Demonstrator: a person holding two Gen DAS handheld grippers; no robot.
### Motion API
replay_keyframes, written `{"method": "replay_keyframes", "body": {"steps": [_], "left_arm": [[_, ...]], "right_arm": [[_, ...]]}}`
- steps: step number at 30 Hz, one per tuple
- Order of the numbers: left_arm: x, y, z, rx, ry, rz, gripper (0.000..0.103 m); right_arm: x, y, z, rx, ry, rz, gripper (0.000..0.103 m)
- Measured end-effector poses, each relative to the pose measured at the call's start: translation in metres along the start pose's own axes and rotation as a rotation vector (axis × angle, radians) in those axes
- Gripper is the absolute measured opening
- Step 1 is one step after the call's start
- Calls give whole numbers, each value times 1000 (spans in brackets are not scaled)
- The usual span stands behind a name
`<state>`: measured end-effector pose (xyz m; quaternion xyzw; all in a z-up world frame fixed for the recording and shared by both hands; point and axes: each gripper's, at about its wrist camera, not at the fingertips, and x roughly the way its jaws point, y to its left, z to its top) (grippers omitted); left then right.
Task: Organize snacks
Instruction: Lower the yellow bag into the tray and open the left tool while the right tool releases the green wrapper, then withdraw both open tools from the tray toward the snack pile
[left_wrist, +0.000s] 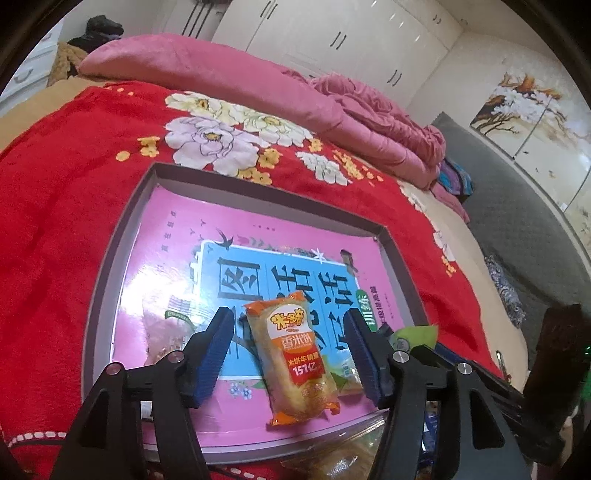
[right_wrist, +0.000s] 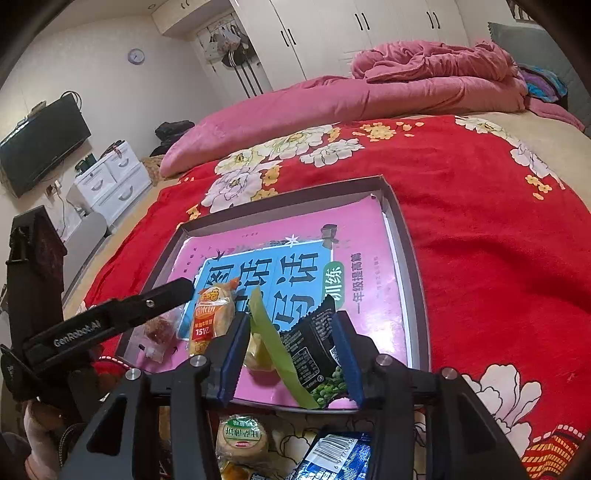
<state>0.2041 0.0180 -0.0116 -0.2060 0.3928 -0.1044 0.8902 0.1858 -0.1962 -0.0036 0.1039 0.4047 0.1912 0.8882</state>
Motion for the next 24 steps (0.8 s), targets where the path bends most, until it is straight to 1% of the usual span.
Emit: {"method": "replay_keyframes", "body": {"steps": [3, 4, 5, 18, 24], "left_arm": [[-4, 0, 0, 11, -12, 10, 68], [-5, 0, 1, 13, -14, 10, 71], [-7, 0, 1, 14, -16, 10, 72], [-29, 8, 2, 24, -69, 24, 74], [-38, 9, 0, 49, -101, 39, 75]], "right_arm": [[-1, 0, 1, 3, -5, -1, 50], [-2, -1, 1, 4, -7, -2, 50], [-2, -1, 1, 5, -8, -2, 50], [-6, -3, 2, 8, -28, 4, 56], [-10, -3, 3, -1, -45, 1, 58]]}}
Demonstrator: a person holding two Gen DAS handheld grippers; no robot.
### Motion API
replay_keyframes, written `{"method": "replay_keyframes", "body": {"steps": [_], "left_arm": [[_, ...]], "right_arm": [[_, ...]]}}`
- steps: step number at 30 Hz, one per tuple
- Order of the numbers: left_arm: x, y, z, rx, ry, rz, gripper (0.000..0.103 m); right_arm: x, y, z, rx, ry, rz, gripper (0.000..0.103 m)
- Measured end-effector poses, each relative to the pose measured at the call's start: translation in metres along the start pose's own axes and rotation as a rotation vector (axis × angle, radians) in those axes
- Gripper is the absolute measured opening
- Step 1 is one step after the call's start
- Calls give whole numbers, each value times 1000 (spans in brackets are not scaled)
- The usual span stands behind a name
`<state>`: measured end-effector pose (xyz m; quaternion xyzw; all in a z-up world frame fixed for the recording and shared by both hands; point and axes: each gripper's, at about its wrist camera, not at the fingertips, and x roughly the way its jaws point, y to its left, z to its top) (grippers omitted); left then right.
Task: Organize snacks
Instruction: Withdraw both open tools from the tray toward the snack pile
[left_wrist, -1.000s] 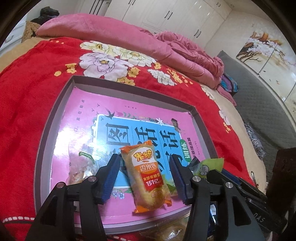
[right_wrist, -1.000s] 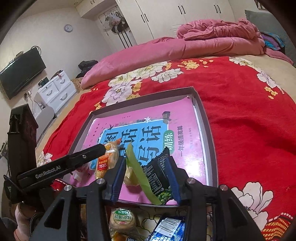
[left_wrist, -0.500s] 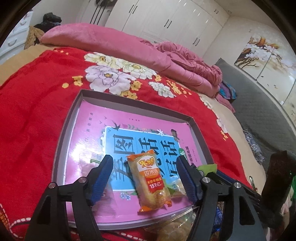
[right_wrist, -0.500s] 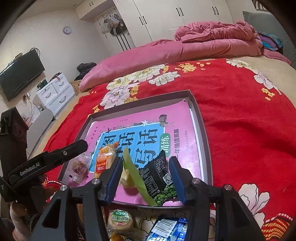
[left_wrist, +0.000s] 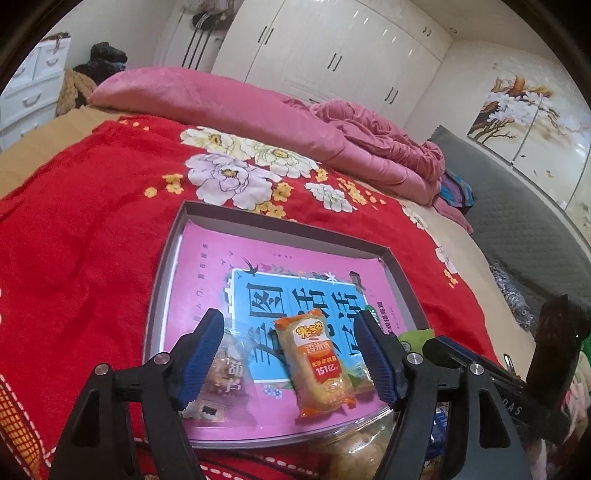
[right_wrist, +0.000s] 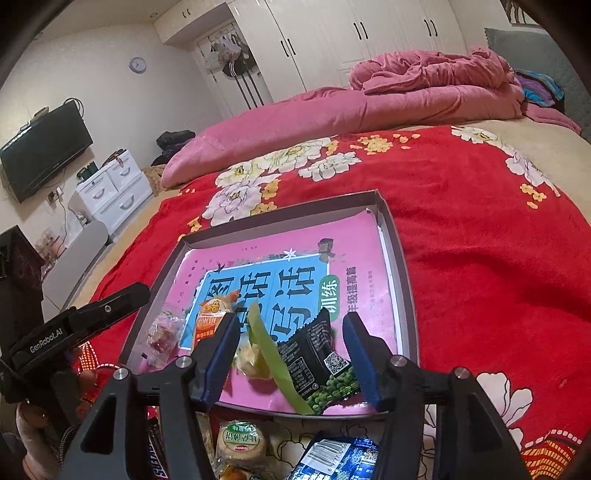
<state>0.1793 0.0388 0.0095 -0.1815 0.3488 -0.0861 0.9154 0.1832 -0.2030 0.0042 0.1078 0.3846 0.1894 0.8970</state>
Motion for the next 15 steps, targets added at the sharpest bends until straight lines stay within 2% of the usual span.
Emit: {"method": "replay_keyframes", "body": {"steps": [5, 9, 15], "left_arm": [[-5, 1, -1, 4, -18, 25, 78], [-8, 1, -3, -11, -7, 4, 78], [-11, -9, -12, 18, 27, -34, 80]], "right_arm": [[-4, -2, 1, -10, -12, -4, 60], [-7, -3, 1, -11, -21, -1, 63], [-10, -3, 0, -19, -25, -1, 65]]}}
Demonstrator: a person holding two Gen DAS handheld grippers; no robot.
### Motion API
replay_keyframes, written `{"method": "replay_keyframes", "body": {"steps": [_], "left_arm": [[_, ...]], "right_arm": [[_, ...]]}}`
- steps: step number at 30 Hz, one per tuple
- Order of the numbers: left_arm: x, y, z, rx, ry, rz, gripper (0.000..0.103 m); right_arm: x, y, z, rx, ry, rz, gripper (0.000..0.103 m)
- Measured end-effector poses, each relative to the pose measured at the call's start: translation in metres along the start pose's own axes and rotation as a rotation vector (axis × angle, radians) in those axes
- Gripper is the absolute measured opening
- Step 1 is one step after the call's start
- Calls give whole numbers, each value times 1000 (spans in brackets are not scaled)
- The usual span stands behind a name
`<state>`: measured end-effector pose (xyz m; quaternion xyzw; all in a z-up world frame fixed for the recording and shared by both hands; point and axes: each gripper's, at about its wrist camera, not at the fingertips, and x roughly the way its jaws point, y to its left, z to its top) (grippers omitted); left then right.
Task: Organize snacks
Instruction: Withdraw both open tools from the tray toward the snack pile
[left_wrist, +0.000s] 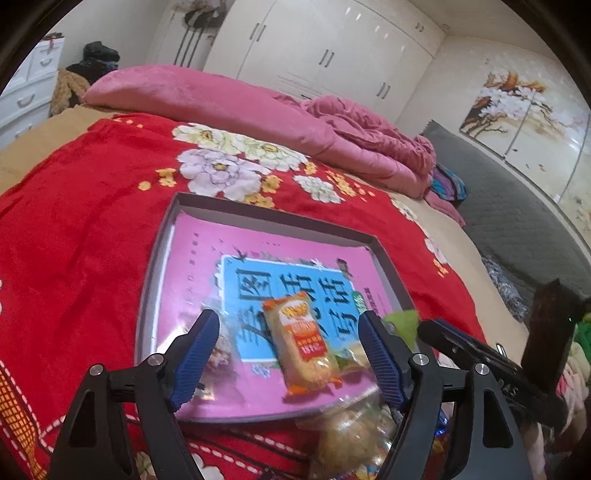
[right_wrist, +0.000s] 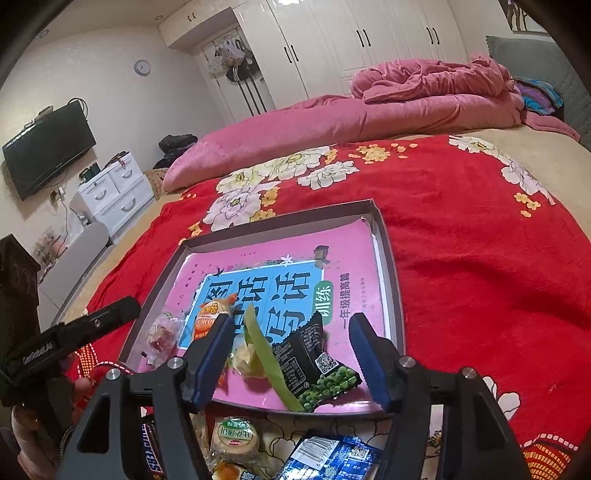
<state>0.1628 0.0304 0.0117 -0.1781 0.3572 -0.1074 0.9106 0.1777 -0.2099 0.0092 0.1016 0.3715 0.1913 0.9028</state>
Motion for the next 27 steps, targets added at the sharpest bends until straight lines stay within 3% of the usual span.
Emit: {"method": "replay_keyframes", "body": {"steps": [27], "left_arm": [[-8, -11, -26, 8, 83, -31, 81]], "right_arm": [[-23, 2, -10, -78, -19, -3, 69]]}}
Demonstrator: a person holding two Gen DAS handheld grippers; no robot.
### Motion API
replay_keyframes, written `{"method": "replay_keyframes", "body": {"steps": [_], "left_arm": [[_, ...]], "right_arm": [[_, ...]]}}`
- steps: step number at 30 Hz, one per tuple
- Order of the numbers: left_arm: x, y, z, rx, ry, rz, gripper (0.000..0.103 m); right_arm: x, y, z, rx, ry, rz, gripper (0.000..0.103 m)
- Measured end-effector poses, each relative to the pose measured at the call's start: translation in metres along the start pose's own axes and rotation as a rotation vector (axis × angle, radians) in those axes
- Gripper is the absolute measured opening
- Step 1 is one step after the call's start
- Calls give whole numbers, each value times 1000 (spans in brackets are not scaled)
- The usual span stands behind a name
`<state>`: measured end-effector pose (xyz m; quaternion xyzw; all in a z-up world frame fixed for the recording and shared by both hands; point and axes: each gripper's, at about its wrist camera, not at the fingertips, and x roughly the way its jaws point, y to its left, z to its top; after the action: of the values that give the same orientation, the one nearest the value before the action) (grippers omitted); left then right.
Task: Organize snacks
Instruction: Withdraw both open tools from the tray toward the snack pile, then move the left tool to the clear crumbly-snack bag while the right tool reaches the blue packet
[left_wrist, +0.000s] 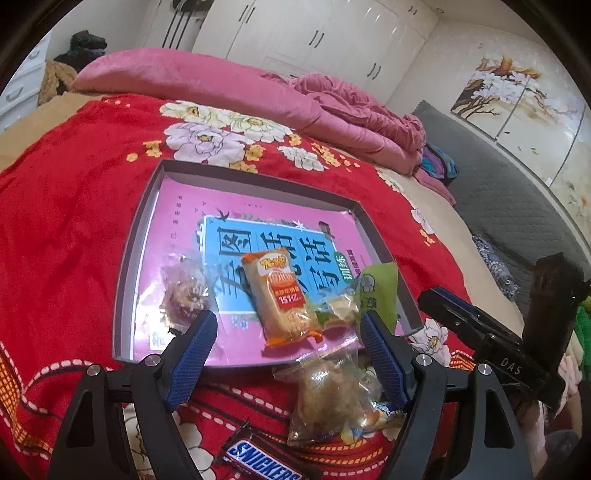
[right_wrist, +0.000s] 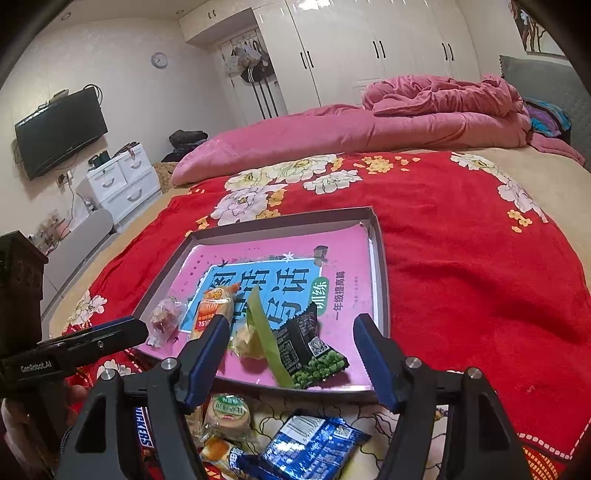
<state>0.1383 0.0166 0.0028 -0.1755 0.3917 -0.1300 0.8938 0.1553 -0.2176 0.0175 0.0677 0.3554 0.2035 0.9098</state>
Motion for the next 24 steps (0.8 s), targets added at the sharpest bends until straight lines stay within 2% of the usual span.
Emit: {"method": "replay_keyframes", "body": {"steps": [9, 24], "left_arm": [[4, -6, -9, 20, 35, 12, 81], [16, -17, -24, 38, 99, 16, 81]], "right_arm": [[-7, -1, -7, 3, 6, 43, 70], [-16, -6, -15, -23, 19, 32, 70]]}}
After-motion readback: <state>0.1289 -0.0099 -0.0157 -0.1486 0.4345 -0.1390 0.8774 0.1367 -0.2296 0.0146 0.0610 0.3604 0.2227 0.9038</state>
